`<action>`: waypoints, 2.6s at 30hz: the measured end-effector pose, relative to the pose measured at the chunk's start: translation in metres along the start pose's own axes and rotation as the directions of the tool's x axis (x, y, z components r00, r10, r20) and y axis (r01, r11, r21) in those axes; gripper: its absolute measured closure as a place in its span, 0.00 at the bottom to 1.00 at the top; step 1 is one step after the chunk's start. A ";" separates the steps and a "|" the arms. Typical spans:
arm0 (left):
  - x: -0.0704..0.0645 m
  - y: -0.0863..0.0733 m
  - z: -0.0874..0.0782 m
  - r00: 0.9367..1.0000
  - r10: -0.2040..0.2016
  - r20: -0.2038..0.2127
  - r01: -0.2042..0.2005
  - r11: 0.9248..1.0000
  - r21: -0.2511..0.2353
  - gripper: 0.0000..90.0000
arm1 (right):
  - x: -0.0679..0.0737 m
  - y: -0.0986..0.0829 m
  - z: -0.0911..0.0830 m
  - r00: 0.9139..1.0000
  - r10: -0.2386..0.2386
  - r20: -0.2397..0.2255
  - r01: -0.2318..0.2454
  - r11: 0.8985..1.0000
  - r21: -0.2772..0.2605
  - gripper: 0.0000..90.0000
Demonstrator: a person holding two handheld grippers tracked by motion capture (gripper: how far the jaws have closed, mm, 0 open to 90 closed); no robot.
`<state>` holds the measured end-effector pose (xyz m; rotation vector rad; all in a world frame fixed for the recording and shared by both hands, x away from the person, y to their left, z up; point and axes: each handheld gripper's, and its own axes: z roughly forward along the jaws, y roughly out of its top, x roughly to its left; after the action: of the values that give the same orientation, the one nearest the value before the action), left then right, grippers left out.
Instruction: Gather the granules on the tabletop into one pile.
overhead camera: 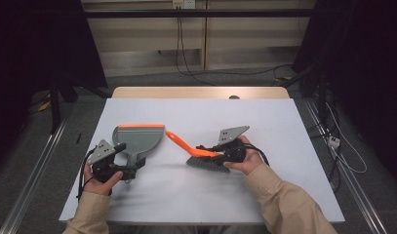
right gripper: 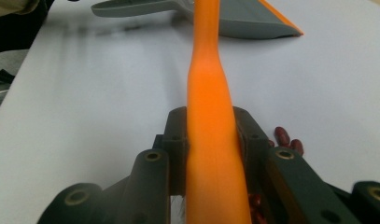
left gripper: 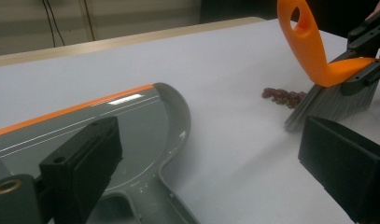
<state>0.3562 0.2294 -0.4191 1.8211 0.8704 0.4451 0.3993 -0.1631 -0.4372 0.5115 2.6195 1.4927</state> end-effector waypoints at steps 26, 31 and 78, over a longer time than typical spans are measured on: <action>0.001 0.000 -0.001 1.000 -0.001 -0.004 0.001 1.000 -0.003 0.07 | -0.007 0.001 0.004 0.999 -0.022 -0.039 0.021 1.000 -0.011 0.79; 0.001 0.000 -0.001 1.000 -0.008 -0.003 0.007 1.000 -0.004 0.07 | -0.014 0.003 0.005 0.999 -0.019 -0.028 0.018 1.000 -0.020 0.79; -0.003 0.001 0.000 0.999 0.005 0.035 -0.005 1.000 -0.010 0.07 | 0.012 -0.018 -0.013 0.746 0.307 0.591 -0.231 0.952 -0.202 0.79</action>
<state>0.3541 0.2272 -0.4182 1.8168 0.8385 0.4192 0.3803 -0.1782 -0.4441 1.1820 1.9857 1.2370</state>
